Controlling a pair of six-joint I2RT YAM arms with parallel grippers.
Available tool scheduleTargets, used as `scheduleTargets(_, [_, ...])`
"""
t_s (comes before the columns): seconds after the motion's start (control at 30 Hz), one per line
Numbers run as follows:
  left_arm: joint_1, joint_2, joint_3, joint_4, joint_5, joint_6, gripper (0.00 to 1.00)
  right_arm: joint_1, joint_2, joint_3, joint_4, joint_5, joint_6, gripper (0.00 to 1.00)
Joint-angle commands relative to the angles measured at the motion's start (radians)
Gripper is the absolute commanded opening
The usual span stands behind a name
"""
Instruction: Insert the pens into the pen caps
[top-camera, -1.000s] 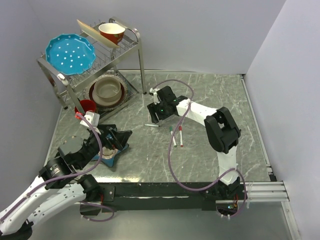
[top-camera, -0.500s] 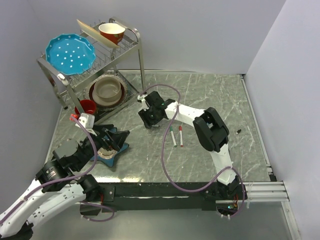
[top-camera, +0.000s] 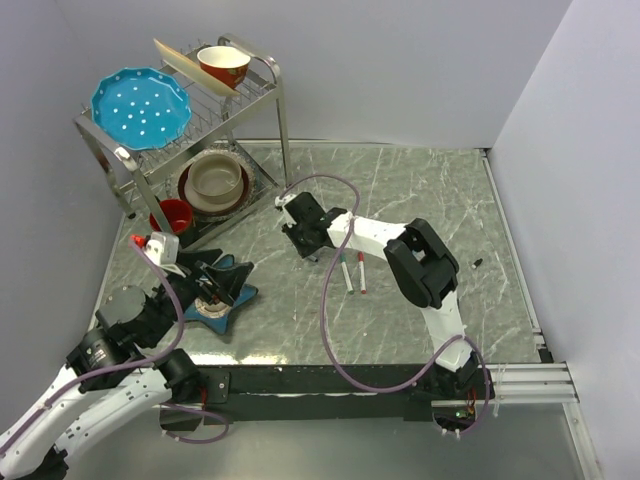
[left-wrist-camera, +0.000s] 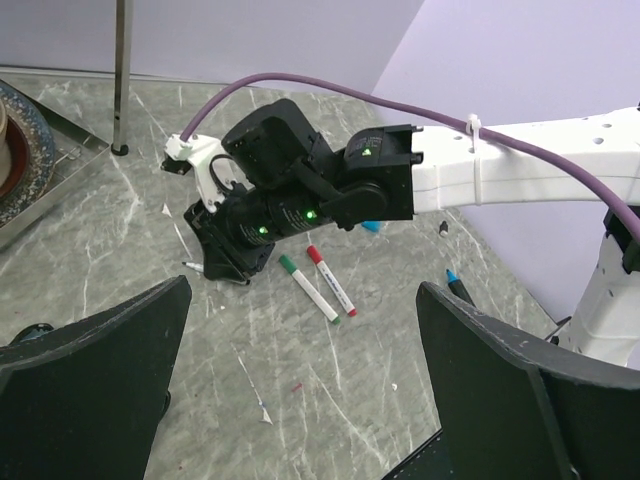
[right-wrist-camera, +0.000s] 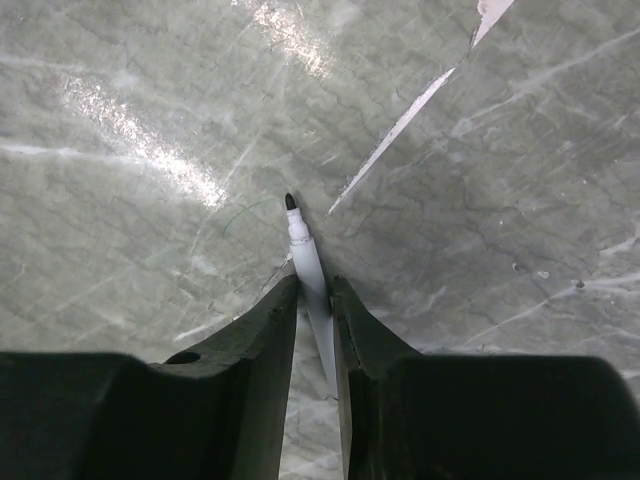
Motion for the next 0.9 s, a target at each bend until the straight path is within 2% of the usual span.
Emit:
scheduleTargets(0.0, [0.006,-0.018,-0.001,0.044,0.010,0.032,0.99,0.026,-0.038,-0.052,-0.034,0.052,0.047,0.24])
scheduleTargets(0.03, [0.005,-0.023,-0.005,0.045,0.012,0.030,0.99,0.029,-0.042,-0.055,-0.040,0.063,0.059,0.19])
scheduleTargets(0.2, [0.006,-0.026,-0.004,0.042,0.007,0.024,0.99,0.032,-0.062,-0.075,-0.063,0.149,0.195,0.08])
scheduleTargets(0.3, [0.005,-0.017,-0.010,0.042,-0.031,-0.005,0.98,0.031,-0.100,-0.129,-0.041,0.151,0.275,0.01])
scheduleTargets(0.43, [0.005,0.046,0.016,-0.013,-0.053,-0.043,0.96,0.031,-0.174,-0.236,0.022,0.118,0.342,0.00])
scheduleTargets(0.53, [0.005,0.098,0.022,-0.032,-0.002,-0.065,0.92,0.034,-0.220,-0.288,0.056,0.088,0.369,0.00])
scheduleTargets(0.7, [0.005,0.154,-0.014,-0.018,0.056,-0.143,0.90,0.035,-0.255,-0.312,0.098,0.089,0.391,0.00])
scheduleTargets(0.87, [0.005,0.232,-0.048,0.013,0.095,-0.212,0.91,0.034,-0.303,-0.321,0.110,0.092,0.401,0.00])
